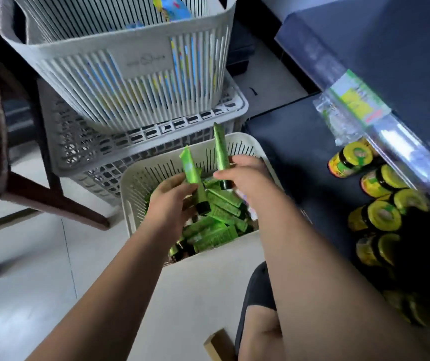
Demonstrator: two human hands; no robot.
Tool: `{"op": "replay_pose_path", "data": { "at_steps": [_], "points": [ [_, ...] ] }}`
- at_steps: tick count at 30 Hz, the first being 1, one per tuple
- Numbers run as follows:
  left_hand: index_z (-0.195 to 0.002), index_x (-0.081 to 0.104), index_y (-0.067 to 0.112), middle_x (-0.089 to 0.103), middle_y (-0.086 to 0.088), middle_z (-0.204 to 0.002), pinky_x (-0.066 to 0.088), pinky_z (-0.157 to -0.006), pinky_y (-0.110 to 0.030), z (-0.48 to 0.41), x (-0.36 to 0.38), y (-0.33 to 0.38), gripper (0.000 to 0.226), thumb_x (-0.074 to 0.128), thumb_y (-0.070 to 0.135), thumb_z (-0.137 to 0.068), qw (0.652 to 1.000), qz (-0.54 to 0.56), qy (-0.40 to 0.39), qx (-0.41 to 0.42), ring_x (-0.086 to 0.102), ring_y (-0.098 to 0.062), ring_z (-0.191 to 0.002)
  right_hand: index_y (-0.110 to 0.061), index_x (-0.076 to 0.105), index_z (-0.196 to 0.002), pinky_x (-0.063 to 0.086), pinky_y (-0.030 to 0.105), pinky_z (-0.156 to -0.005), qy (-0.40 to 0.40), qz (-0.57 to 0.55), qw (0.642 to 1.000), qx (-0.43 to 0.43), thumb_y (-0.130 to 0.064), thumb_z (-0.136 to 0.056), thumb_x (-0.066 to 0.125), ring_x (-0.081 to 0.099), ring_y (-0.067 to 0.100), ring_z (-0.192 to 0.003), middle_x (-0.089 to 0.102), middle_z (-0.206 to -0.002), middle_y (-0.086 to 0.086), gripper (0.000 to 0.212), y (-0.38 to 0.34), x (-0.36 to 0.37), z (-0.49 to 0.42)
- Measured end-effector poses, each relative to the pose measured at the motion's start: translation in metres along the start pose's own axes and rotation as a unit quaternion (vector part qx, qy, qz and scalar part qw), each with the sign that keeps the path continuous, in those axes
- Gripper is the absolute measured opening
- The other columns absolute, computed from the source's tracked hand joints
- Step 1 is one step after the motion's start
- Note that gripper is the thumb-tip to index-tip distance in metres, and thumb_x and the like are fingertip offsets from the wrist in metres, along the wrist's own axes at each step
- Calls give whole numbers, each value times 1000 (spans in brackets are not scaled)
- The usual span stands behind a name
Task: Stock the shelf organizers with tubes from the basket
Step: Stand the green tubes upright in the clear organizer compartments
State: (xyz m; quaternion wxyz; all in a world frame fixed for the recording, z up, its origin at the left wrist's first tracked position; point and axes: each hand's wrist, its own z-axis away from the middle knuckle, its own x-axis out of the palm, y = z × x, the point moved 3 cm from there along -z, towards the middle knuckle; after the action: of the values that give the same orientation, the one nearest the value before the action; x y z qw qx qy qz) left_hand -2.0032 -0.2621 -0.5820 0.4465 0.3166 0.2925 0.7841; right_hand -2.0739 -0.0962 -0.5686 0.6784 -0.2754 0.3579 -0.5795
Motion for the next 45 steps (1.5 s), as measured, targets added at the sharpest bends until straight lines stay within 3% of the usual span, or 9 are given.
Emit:
{"op": "replay_pose_path", "data": {
  "at_steps": [5, 9, 14, 18, 21, 23, 30, 34, 45],
  "points": [
    [-123, 61, 6, 75, -13, -90, 60, -69, -38, 40, 24, 39, 29, 55, -3, -97, 991, -28, -105, 81, 73, -25, -80, -25, 67, -75, 61, 31, -76, 17, 38, 990, -138, -16, -72, 91, 72, 10, -71, 73, -69, -9, 25, -44, -24, 58],
    [-117, 64, 4, 73, -14, -96, 61, -75, -34, 73, 56, 61, 22, 61, 0, -95, 984, -42, -144, 98, 71, -24, -83, -24, 71, -82, 61, 40, -87, 40, 23, 982, -184, -20, -73, 90, 76, 18, -85, 79, -84, -2, 22, -58, -58, 102],
    [-104, 64, 7, 74, -8, -90, 59, -70, -27, 126, 120, 76, 14, 61, -2, -93, 962, -65, -224, 145, 72, -17, -77, -26, 68, -83, 49, 8, -65, 98, -66, 967, -227, -23, -82, 84, 62, -7, -66, 69, -75, -17, 16, -63, -106, 152],
    [-116, 63, 4, 69, -14, -93, 52, -81, -38, 167, 166, 85, 25, 65, 4, -91, 942, -79, -280, 167, 66, -20, -75, -19, 76, -95, 49, 19, -72, 174, -160, 935, -262, -27, -87, 79, 63, 4, -77, 74, -88, -6, 11, -68, -136, 188],
    [-111, 63, 6, 71, -5, -82, 55, -67, -28, 191, 196, 89, 21, 65, 0, -91, 928, -96, -306, 188, 67, -14, -65, -14, 77, -99, 49, 18, -59, 221, -224, 910, -269, -26, -92, 73, 60, 4, -65, 72, -81, -4, 14, -69, -168, 218],
    [-113, 65, 5, 73, -7, -90, 56, -65, -26, 207, 216, 90, 24, 66, -1, -89, 916, -111, -328, 200, 70, -16, -72, -14, 77, -103, 56, 30, -71, 224, -243, 902, -277, -22, -89, 76, 68, 12, -76, 78, -92, 4, 17, -68, -192, 237],
    [-120, 60, 0, 75, -20, -107, 62, -76, -37, 284, 296, 52, 33, 70, -3, -89, 843, -203, -444, 228, 74, -32, -93, -13, 73, -108, 57, 38, -77, 289, -175, 894, -292, -12, -89, 75, 71, 21, -88, 77, -102, 10, 19, -37, -298, 333],
    [-113, 64, 6, 76, -9, -99, 61, -71, -30, 341, 345, 11, 23, 72, 7, -92, 787, -257, -513, 227, 73, -19, -85, -13, 73, -102, 57, 34, -78, 351, -145, 883, -276, -7, -89, 72, 71, 18, -88, 76, -99, 7, 14, -1, -356, 396],
    [-109, 53, 20, 64, -10, -96, 63, -81, -41, 470, 454, -84, 35, 77, 5, -87, 692, -318, -599, 247, 68, -23, -87, -28, 67, -100, 54, 31, -73, 528, -147, 797, -255, -1, -89, 70, 63, 13, -77, 64, -81, -6, 29, 114, -468, 541]
  ]
}}
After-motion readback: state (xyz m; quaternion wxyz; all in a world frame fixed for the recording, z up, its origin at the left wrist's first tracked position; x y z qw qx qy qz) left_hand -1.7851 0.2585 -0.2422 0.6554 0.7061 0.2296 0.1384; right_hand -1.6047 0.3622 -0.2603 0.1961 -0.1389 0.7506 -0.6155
